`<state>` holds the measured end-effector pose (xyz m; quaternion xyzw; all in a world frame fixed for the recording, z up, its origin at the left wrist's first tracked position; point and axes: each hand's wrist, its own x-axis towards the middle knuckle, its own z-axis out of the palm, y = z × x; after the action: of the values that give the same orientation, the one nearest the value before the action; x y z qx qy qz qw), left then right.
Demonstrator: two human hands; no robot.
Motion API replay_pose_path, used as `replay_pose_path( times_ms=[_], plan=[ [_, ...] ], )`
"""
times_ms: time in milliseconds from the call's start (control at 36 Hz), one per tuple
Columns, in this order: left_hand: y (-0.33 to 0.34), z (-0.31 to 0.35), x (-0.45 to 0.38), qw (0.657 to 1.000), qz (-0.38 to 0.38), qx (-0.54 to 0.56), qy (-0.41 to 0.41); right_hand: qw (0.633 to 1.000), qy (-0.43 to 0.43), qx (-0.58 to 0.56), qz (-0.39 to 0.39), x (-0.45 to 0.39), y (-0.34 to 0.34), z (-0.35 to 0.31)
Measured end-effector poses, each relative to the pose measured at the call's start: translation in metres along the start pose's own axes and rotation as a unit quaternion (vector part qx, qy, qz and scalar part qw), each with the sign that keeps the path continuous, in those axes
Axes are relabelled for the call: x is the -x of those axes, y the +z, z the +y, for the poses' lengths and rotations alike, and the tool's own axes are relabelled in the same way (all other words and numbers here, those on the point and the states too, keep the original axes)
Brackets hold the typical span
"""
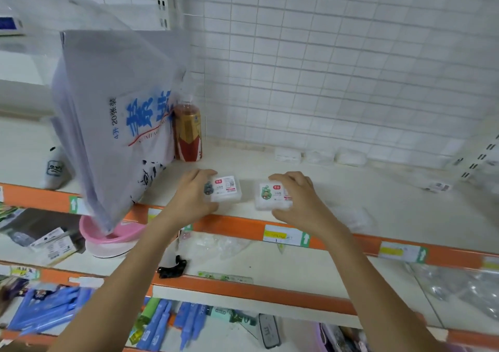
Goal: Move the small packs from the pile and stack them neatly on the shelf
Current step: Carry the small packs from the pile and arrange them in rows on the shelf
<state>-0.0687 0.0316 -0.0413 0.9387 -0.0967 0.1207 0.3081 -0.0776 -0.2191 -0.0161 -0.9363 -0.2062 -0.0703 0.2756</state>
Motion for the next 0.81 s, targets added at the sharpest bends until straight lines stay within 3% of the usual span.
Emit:
replay_pose_path(
  times_ms=[222,444,611,806],
  plan=[
    [0.036,0.086,-0.006,0.983,-0.071,0.071,0.156,0.989,0.124,0.022,0.072,0.084,-0.054,0.038],
    [0.121,0.199,-0.001,0.934,-0.171,0.115,0.293,0.951,0.248,0.082,0.168,0.201,-0.103,0.085],
    [0.182,0.279,0.013,0.905,-0.234,0.112,0.339,0.920,0.326,0.110,0.187,0.285,-0.132,0.118],
    [0.247,0.364,0.043,0.889,-0.252,0.131,0.360,0.890,0.377,0.118,0.229,0.382,-0.162,0.164]
  ],
)
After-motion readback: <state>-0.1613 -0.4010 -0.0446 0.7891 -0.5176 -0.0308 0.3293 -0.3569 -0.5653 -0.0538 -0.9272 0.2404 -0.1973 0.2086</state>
